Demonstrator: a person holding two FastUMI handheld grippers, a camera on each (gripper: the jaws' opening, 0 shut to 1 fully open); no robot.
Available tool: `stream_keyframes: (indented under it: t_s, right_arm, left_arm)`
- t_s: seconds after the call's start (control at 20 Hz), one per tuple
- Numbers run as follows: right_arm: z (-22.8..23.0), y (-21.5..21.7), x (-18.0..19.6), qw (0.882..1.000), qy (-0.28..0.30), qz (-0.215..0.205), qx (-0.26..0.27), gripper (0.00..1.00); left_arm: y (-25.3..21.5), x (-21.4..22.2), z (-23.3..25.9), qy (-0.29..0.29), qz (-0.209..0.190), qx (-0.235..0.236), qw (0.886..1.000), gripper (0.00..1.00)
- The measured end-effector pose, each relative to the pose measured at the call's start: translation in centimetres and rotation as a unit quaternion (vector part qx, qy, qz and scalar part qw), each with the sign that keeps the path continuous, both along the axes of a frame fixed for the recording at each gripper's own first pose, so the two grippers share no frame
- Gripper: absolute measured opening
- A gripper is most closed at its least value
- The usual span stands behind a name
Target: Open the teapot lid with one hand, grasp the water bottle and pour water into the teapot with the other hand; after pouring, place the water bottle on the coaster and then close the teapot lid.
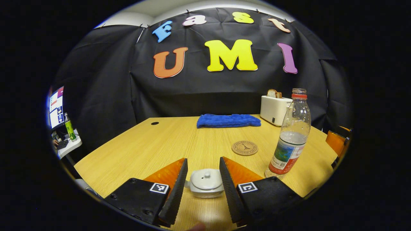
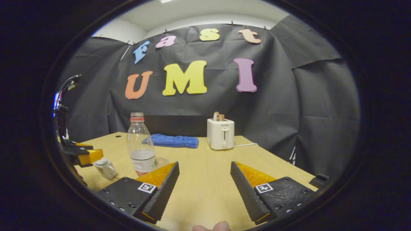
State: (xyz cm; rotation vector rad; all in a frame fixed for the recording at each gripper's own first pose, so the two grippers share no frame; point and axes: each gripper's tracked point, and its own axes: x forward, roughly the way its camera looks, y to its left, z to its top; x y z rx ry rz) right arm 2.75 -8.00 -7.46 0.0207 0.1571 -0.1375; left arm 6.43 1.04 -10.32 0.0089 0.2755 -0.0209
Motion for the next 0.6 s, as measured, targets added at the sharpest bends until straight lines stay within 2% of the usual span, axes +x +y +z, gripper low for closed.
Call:
stream_keyframes:
  t_s: [0.05, 0.2, 0.25, 0.3, 0.55, 0.6]
  right_arm:
    - [0.0, 0.0, 0.1, 1.000, 0.000, 0.000, -0.001, 0.96]
    - [0.3, 0.1, 0.1, 1.000, -0.004, 0.003, -0.007, 0.95]
    - [0.4, 0.2, 0.1, 1.000, -0.005, 0.003, -0.009, 0.95]
    - [0.4, 0.4, 0.1, 1.000, -0.006, 0.005, -0.009, 0.96]
    - [0.7, 2.0, -0.3, 1.000, -0.009, 0.029, -0.005, 0.96]
    - [0.9, 2.6, -0.4, 0.999, -0.013, 0.038, -0.004, 0.96]
  left_arm:
    - [-0.2, 0.1, -0.3, 0.005, -0.002, 0.002, 1.000, 0.62]
    - [-0.6, 0.2, -1.2, 0.019, -0.007, 0.004, 1.000, 0.49]
    - [-0.7, 0.2, -1.4, 0.023, -0.007, 0.005, 1.000, 0.52]
    - [-0.7, 0.2, -1.2, 0.017, -0.009, 0.006, 1.000, 0.45]
    - [-0.2, 0.4, -1.2, 0.015, 0.000, 0.001, 1.000, 0.35]
    - [-0.1, 0.4, -1.2, 0.014, 0.000, -0.006, 1.000, 0.20]
